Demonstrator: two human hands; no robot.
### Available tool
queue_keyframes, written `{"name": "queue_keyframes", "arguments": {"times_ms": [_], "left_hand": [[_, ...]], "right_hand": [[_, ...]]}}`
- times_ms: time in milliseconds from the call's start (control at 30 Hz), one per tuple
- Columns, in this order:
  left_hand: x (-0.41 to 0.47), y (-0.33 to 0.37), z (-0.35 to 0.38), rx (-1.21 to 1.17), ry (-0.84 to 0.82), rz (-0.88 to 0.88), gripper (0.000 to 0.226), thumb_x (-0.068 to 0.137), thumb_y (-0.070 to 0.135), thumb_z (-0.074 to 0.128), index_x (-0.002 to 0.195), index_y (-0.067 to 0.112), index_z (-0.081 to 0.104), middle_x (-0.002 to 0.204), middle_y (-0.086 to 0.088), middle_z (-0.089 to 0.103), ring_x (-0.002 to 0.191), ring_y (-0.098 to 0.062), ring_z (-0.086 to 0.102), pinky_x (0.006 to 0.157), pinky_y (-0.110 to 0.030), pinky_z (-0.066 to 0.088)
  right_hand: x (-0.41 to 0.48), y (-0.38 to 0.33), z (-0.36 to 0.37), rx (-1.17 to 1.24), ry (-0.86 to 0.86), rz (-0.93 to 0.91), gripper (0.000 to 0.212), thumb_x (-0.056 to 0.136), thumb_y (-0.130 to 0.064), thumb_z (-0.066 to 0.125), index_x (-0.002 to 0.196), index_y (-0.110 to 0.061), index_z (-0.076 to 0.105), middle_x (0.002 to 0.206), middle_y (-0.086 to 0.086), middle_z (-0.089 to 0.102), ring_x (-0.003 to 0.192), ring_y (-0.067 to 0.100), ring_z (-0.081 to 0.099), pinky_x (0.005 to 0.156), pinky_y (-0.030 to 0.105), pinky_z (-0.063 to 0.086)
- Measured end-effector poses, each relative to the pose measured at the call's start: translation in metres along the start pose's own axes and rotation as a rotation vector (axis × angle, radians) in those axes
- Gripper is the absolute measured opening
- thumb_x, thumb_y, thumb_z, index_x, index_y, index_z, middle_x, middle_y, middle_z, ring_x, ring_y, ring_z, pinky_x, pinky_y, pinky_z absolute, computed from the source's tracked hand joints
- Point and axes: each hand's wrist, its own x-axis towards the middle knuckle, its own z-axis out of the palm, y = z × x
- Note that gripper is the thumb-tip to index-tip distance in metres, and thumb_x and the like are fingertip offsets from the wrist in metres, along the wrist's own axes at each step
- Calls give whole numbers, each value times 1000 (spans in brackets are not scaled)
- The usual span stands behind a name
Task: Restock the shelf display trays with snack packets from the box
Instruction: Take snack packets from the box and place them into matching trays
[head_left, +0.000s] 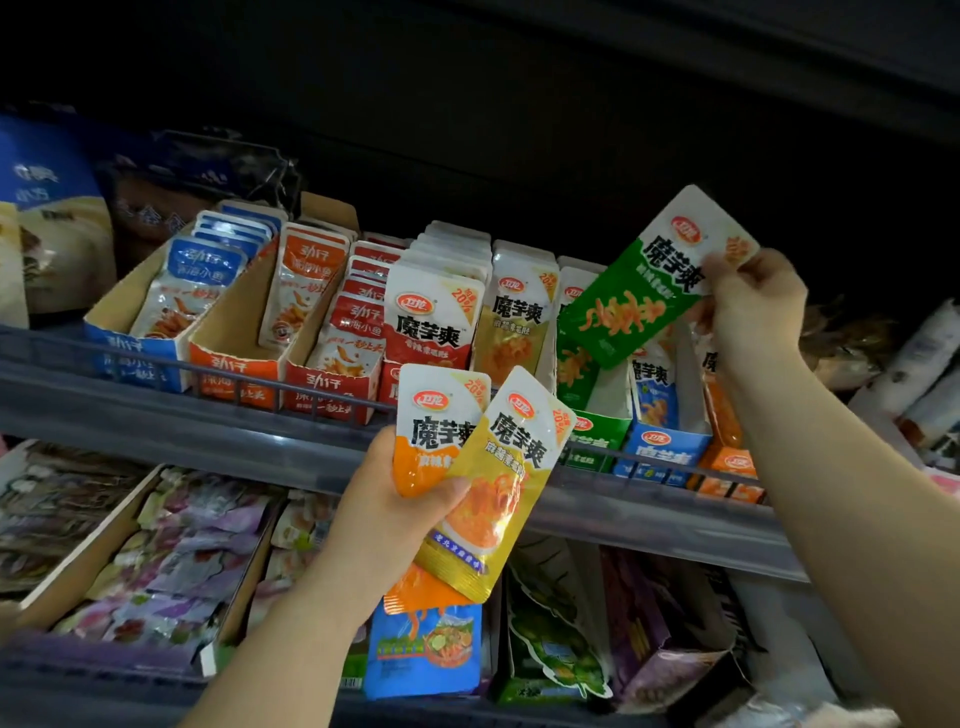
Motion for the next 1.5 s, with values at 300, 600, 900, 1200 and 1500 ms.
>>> {"name": "queue_keyframes", "arguments": {"times_ms": [300,600,900,1200,1500], "left_hand": [[7,0,-5,-36,65,-2,27,80,10,65,86,30,48,85,11,64,76,-5,61,61,-23,46],[8,-1,3,-31,63,-19,26,79,10,65,86,30,49,84,11,64,74,-3,61,57,-20,44],[10,-4,8,-11,19,-6,27,78,10,66,89,29,50,82,11,65,61,7,63,47,-8,46],[12,-3,9,-27,32,-20,28,78,9,65,88,30,50,86,9,65,76,-5,63,60,-21,47],[12,-3,4,-30,60,-10,29,78,9,67,87,31,50,84,10,65,74,-4,62,58,-21,45]], "right_hand": [[16,14,-1,-65,28,1,19,92,-11,49,76,-21,46,67,-6,50,40,-6,52,40,8,39],[11,40,18,-419,-376,57,11,92,-4,49,101,-2,55,78,11,56,42,3,53,36,8,35],[21,41,32,-496,-298,43,19,88,-4,55,105,1,63,110,18,63,87,27,58,83,35,48],[24,57,42,-838,-319,-77,38,88,-15,57,123,-4,46,134,16,40,118,34,46,92,35,40],[5,54,32,-533,-157,-227,35,89,-17,55,123,-10,47,127,8,48,95,21,52,70,23,35]]}}
